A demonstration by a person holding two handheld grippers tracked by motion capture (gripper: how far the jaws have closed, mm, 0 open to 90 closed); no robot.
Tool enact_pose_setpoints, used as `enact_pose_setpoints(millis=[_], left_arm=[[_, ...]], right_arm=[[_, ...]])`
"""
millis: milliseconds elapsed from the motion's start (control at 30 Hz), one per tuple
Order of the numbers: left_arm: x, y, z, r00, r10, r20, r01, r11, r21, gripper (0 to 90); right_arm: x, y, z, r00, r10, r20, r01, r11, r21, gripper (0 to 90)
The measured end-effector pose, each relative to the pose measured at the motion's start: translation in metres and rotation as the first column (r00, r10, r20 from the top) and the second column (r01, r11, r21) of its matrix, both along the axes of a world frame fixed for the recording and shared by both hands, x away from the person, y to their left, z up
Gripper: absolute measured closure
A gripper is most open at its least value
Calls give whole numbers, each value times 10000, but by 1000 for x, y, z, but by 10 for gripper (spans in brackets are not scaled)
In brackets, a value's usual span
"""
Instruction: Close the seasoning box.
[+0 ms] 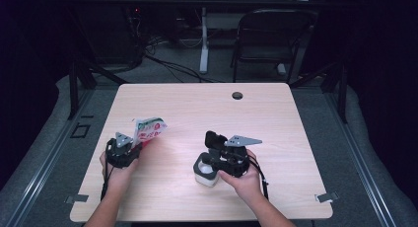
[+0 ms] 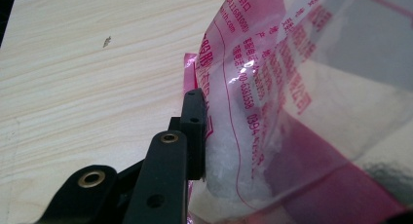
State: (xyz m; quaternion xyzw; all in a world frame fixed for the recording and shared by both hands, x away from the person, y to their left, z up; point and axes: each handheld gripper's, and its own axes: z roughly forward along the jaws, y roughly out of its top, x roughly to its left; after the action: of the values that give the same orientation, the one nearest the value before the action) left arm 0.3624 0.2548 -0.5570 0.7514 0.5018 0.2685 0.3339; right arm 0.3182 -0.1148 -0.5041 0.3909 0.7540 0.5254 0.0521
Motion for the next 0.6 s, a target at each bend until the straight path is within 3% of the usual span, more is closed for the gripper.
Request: enact_pose_setpoints(millis=[600], left_arm=[[2, 1, -5, 9996, 127, -255, -127, 9999, 22, 731]], right_arm=[[0, 0, 0, 10000, 8, -22, -7, 10000, 56, 577]])
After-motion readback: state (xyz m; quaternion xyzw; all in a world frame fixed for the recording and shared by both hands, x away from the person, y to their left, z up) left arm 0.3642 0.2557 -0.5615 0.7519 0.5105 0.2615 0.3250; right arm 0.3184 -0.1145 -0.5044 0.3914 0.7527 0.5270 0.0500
